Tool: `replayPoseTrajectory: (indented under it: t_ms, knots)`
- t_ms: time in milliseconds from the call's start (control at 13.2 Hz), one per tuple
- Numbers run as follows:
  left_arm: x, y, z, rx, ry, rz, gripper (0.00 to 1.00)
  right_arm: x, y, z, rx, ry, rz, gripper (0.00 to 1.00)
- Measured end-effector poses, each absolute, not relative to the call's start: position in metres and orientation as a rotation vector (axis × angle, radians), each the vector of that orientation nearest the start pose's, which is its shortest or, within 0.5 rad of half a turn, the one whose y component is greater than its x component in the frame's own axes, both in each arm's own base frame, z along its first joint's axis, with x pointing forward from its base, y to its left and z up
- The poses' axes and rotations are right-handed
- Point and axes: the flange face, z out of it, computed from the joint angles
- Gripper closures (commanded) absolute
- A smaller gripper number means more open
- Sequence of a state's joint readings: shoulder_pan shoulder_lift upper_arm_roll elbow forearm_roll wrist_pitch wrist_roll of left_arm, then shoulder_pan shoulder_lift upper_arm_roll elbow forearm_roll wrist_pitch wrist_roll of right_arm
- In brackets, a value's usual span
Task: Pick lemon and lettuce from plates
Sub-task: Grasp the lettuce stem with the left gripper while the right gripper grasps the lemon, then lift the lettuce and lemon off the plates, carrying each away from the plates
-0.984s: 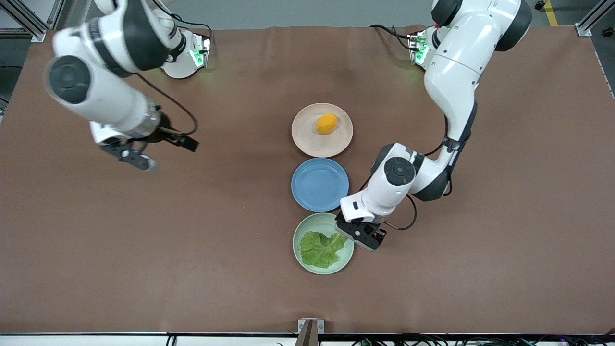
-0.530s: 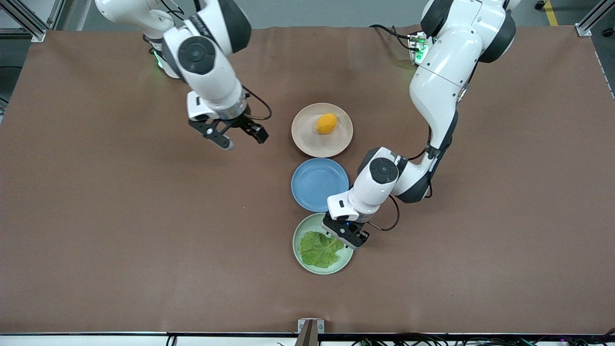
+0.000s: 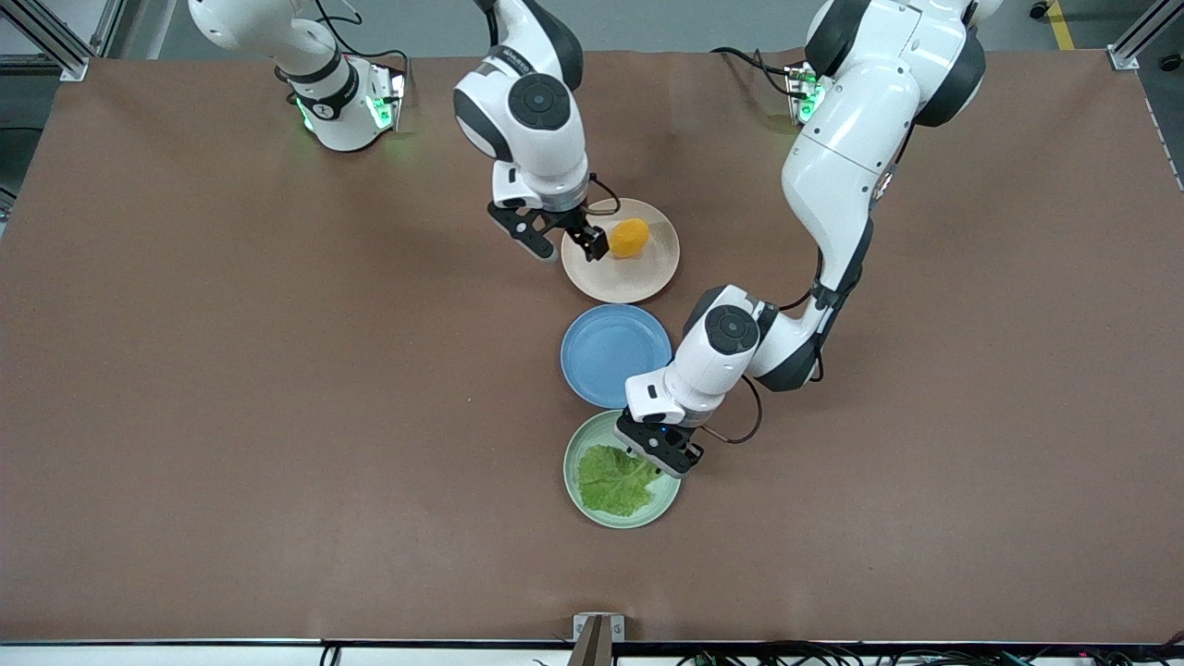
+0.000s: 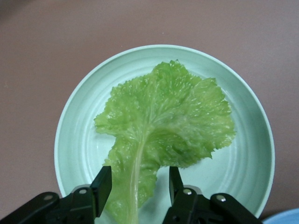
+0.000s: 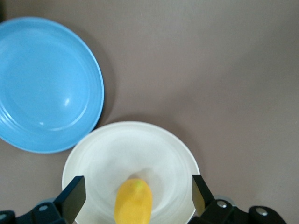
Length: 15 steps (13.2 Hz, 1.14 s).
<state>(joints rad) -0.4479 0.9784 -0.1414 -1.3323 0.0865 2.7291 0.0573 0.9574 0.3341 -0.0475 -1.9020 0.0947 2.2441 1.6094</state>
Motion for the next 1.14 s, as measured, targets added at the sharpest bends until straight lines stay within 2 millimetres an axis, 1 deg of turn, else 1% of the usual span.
replayPoseTrajectory:
  t_ms: [151, 227, 303, 454, 530, 605, 681, 757, 908, 1059, 1135]
  knots:
    - [0.656, -0.406, 0.183, -3.077, 1.005, -0.651, 0.45, 0.359, 0.515, 0.315, -2.892, 1.195, 0.079, 0.00]
    - [0.656, -0.406, 0.181, -3.078, 1.005, -0.647, 0.49, 0.348, 0.525, 0.306, -2.885, 1.229, 0.063, 0.00]
    - [0.656, -0.406, 0.179, -3.078, 1.005, -0.642, 0.56, 0.337, 0.535, 0.293, -2.866, 1.273, 0.041, 0.00]
    - [0.655, -0.405, 0.176, -3.079, 1.004, -0.638, 0.65, 0.321, 0.551, 0.260, -2.825, 1.351, 0.004, 0.00]
    - [0.655, -0.405, 0.176, -3.078, 1.004, -0.638, 0.71, 0.317, 0.557, 0.244, -2.813, 1.381, -0.003, 0.00]
    - [0.655, -0.405, 0.176, -3.078, 1.004, -0.638, 0.77, 0.315, 0.563, 0.233, -2.808, 1.402, -0.005, 0.00]
    - [0.655, -0.405, 0.176, -3.077, 1.006, -0.638, 0.81, 0.315, 0.568, 0.225, -2.803, 1.421, -0.008, 0.00]
    - [0.656, -0.405, 0.176, -3.077, 1.006, -0.639, 0.87, 0.315, 0.573, 0.219, -2.797, 1.435, -0.011, 0.02]
    - [0.657, -0.405, 0.178, -3.070, 1.013, -0.647, 0.96, 0.315, 0.582, 0.209, -2.796, 1.442, -0.017, 0.12]
    - [0.659, -0.405, 0.180, -3.015, 1.057, -0.666, 0.97, 0.309, 0.588, 0.201, -2.810, 1.426, -0.031, 0.23]
    - [0.661, -0.405, 0.183, -2.975, 1.074, -0.682, 0.98, 0.307, 0.591, 0.199, -2.812, 1.423, -0.033, 0.37]
